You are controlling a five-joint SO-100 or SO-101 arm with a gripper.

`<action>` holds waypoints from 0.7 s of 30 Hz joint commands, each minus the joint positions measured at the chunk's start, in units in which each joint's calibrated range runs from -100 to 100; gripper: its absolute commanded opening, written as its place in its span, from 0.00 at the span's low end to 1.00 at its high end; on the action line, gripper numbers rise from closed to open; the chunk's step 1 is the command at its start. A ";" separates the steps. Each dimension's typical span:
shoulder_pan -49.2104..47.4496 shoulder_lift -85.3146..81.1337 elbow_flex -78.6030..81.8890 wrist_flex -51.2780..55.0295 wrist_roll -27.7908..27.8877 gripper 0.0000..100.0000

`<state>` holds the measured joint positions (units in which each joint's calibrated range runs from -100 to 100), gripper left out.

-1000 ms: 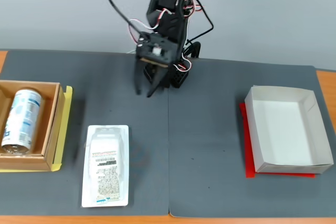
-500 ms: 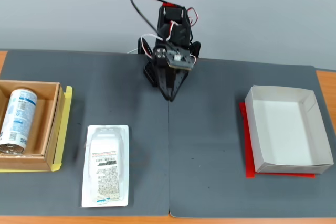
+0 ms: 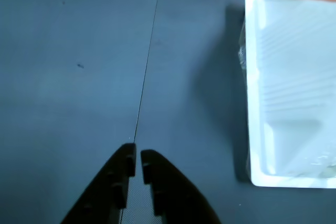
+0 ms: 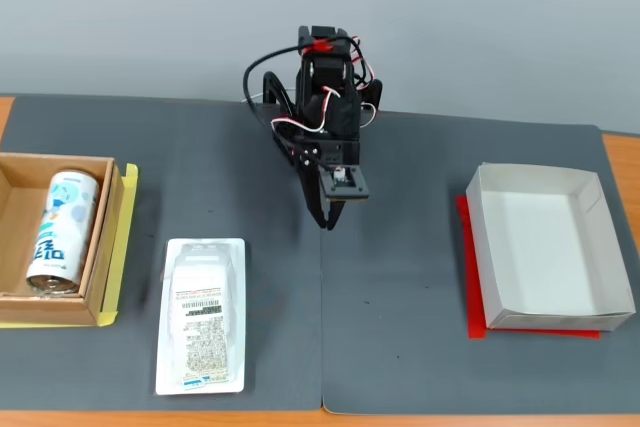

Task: Pick the can and put it in the brown box

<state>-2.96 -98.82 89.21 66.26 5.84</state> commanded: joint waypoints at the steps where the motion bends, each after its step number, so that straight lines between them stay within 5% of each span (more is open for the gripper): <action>1: -0.05 -0.34 2.10 -0.87 -0.16 0.01; 21: 1.58 -0.76 4.63 3.38 -0.21 0.01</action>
<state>-2.29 -98.90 95.10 67.82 5.84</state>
